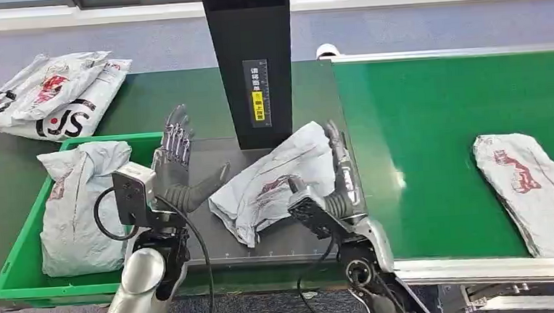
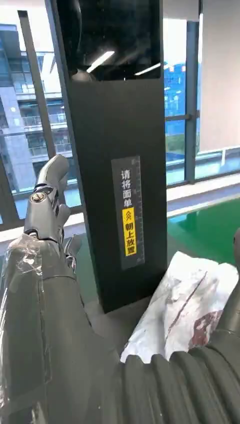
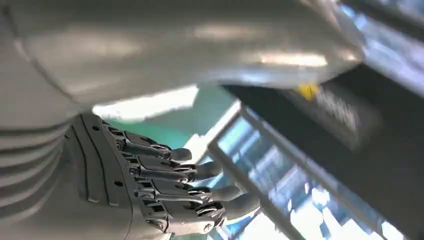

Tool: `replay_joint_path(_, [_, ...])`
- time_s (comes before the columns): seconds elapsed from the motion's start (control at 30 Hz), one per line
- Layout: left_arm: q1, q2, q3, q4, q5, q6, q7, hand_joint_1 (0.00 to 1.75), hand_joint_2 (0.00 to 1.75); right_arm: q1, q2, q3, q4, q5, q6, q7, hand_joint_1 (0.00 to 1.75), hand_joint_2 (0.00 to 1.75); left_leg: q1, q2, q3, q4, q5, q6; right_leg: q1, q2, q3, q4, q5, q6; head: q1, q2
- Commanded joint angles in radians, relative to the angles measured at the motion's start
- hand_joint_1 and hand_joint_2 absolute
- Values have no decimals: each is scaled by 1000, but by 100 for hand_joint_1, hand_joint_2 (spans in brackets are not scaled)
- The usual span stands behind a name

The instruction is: Moved the parcel from conveyor to table for the left to box.

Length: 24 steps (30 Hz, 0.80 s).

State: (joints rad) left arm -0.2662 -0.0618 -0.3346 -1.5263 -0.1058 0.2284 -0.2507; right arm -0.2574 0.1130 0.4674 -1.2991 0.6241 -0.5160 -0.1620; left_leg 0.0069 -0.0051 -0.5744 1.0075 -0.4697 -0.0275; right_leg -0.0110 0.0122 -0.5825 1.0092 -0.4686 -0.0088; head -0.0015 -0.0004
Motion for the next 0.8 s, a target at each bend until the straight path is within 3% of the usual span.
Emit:
replay_joint_path(0.03, [-4, 29, -19, 61, -137, 51, 23, 0, 175, 143, -66, -189, -321, -38, -119, -63, 0, 175, 0, -5, 0, -1, 1, 1, 0, -6, 2, -2, 0, 0, 0, 0])
replay_joint_path(0.33, [-4, 28, -17, 63, -137, 52, 23, 0, 175, 155, -72, -197, -339, -43, -116, -67, 0, 175, 0, -2, 1, -1, 1, 1, 0, -4, 2, -2, 1, 0, 0, 0])
replay_joint_path(0.47, [-56, 59, -80, 141, -399, 81, 118, 0, 175, 210, -66, -254, -421, -31, -178, -89, 0, 175, 1, -3, 1, -2, 1, 1, 1, -5, 3, -3, 1, 0, 0, 0])
replay_joint_path(0.53, [-87, 58, -131, 220, -502, 13, 146, 0, 175, 221, -58, -281, -448, -45, -174, -97, 0, 175, 0, -6, 1, -1, 2, 1, 0, -8, 3, -2, 0, 0, 0, 0])
replay_joint_path(0.8, [-247, -80, -236, 625, -549, -49, 121, 0, 175, 159, -26, -272, -396, -47, -146, -101, 0, 175, -1, -7, 0, -1, 3, 1, 1, -9, 3, -3, 2, 1, 0, 0])
